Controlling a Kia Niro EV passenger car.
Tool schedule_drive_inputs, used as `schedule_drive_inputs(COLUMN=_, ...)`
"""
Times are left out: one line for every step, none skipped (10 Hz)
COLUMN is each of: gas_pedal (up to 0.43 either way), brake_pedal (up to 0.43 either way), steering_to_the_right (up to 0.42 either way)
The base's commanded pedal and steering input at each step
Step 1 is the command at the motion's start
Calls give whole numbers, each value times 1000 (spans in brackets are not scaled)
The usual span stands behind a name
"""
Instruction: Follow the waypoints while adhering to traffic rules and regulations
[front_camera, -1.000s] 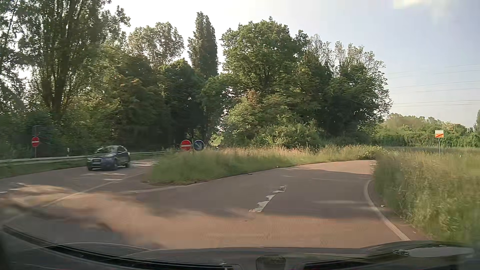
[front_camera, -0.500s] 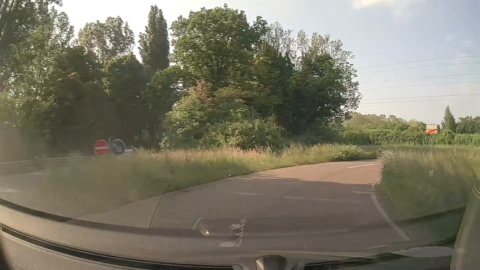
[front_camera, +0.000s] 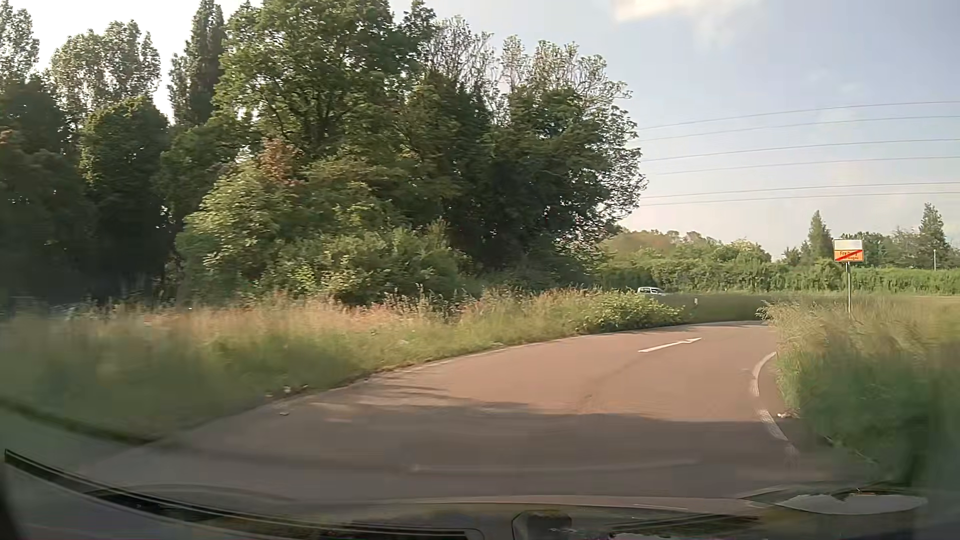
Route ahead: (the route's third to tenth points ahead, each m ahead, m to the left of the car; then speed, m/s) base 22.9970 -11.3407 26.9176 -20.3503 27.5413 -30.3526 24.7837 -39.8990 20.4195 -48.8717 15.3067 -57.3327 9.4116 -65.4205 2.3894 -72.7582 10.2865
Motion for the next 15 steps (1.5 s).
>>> schedule_drive_inputs(gas_pedal=28, brake_pedal=0, steering_to_the_right=166)
schedule_drive_inputs(gas_pedal=28, brake_pedal=0, steering_to_the_right=167)
schedule_drive_inputs(gas_pedal=47, brake_pedal=0, steering_to_the_right=168)
schedule_drive_inputs(gas_pedal=47, brake_pedal=0, steering_to_the_right=169)
schedule_drive_inputs(gas_pedal=47, brake_pedal=0, steering_to_the_right=170)
schedule_drive_inputs(gas_pedal=59, brake_pedal=0, steering_to_the_right=172)
schedule_drive_inputs(gas_pedal=59, brake_pedal=0, steering_to_the_right=174)
schedule_drive_inputs(gas_pedal=59, brake_pedal=0, steering_to_the_right=175)
schedule_drive_inputs(gas_pedal=59, brake_pedal=0, steering_to_the_right=176)
schedule_drive_inputs(gas_pedal=67, brake_pedal=0, steering_to_the_right=177)
schedule_drive_inputs(gas_pedal=67, brake_pedal=0, steering_to_the_right=178)
schedule_drive_inputs(gas_pedal=67, brake_pedal=0, steering_to_the_right=178)
schedule_drive_inputs(gas_pedal=79, brake_pedal=0, steering_to_the_right=179)
schedule_drive_inputs(gas_pedal=87, brake_pedal=0, steering_to_the_right=179)
schedule_drive_inputs(gas_pedal=87, brake_pedal=0, steering_to_the_right=179)
